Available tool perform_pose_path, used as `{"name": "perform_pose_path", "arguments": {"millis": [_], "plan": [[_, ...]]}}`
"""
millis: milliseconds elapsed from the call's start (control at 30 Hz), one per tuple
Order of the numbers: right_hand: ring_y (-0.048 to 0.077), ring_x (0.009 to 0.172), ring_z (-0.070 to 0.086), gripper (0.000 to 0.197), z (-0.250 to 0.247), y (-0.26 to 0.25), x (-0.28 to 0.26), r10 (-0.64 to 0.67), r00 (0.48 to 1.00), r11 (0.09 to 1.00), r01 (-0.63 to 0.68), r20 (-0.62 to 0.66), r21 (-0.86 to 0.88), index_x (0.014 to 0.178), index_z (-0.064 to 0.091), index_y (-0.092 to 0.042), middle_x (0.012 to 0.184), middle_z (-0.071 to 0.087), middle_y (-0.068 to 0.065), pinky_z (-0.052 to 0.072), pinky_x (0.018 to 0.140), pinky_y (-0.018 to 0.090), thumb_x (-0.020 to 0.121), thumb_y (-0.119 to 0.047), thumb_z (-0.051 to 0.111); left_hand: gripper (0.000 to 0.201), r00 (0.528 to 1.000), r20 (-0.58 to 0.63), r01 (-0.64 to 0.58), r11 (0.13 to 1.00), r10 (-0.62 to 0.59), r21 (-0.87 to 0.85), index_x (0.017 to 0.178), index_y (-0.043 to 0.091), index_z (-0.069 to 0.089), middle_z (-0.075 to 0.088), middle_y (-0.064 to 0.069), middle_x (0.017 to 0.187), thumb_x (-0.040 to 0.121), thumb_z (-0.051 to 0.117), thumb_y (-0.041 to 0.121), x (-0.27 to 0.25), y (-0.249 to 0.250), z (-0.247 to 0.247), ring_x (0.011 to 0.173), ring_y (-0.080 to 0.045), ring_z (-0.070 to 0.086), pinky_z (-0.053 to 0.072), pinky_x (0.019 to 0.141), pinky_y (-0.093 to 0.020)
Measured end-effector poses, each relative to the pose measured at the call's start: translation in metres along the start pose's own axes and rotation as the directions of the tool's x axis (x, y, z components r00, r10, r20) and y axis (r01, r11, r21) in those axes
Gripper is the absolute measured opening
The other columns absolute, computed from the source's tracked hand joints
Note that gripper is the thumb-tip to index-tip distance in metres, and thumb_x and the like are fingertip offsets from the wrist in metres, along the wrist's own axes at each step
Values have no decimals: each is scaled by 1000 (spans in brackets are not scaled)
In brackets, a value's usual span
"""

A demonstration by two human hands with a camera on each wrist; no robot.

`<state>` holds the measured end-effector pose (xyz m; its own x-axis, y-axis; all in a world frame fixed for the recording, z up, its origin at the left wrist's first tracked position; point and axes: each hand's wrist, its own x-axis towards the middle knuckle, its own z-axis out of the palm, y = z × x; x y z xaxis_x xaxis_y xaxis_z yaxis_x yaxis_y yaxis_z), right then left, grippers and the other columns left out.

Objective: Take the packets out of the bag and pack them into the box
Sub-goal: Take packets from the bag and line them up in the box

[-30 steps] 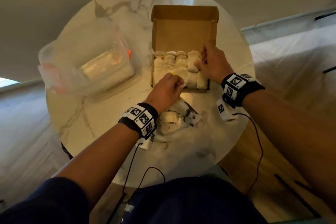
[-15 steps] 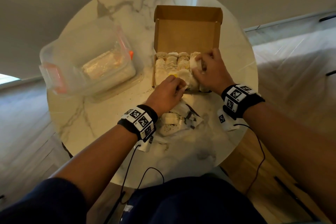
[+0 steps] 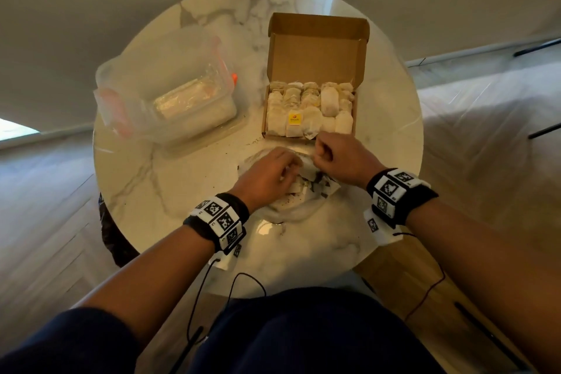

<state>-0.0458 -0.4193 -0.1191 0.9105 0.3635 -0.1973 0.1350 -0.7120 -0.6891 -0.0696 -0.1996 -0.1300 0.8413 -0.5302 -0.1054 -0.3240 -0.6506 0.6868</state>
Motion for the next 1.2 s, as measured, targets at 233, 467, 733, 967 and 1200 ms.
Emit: {"name": "perform_pose_path", "arguments": {"millis": [233,467,733,967,1200], "plan": [[19,82,42,40,25,-5,-27,175,969,982,-158,177,-107,92,33,-26,96,43,-2,33,69,33,80,-23,71,45,987,138,51,972,-85,230,126,8,63,58,-12,119,82,66,14,-18,-9,23,106,-29,56,51,88,-41],[19,74,43,23,13,-8,-28,84,993,996,-81,82,-49,77,45,-15,79,49,-1,29,62,32,74,-1,62,34,980,116,130,960,-163,249,118,8,63,59,-14,112,85,65,16,-21,-18,26,99,-31,58,45,79,-35],[18,80,45,17,16,-10,-32,95,989,991,-83,113,-104,83,54,-18,92,46,-1,40,70,33,78,-3,61,15,991,70,90,958,-113,271,96,9,65,59,-11,94,95,55,20,-24,-20,25,80,-26,56,48,70,-38],[12,96,38,47,19,-22,-30,-15,982,974,58,189,-221,113,60,-20,110,43,-1,43,78,31,71,-22,82,6,983,86,159,986,-163,57,94,16,58,63,0,87,97,54,18,-19,0,4,77,-14,56,39,69,-26],[24,92,56,25,33,-39,-16,-6,971,974,60,238,-220,106,65,-13,97,54,4,44,74,35,91,-32,65,17,982,35,185,983,-185,-4,110,18,54,70,2,95,97,60,27,-24,18,-17,84,-13,63,49,74,-28]]}}
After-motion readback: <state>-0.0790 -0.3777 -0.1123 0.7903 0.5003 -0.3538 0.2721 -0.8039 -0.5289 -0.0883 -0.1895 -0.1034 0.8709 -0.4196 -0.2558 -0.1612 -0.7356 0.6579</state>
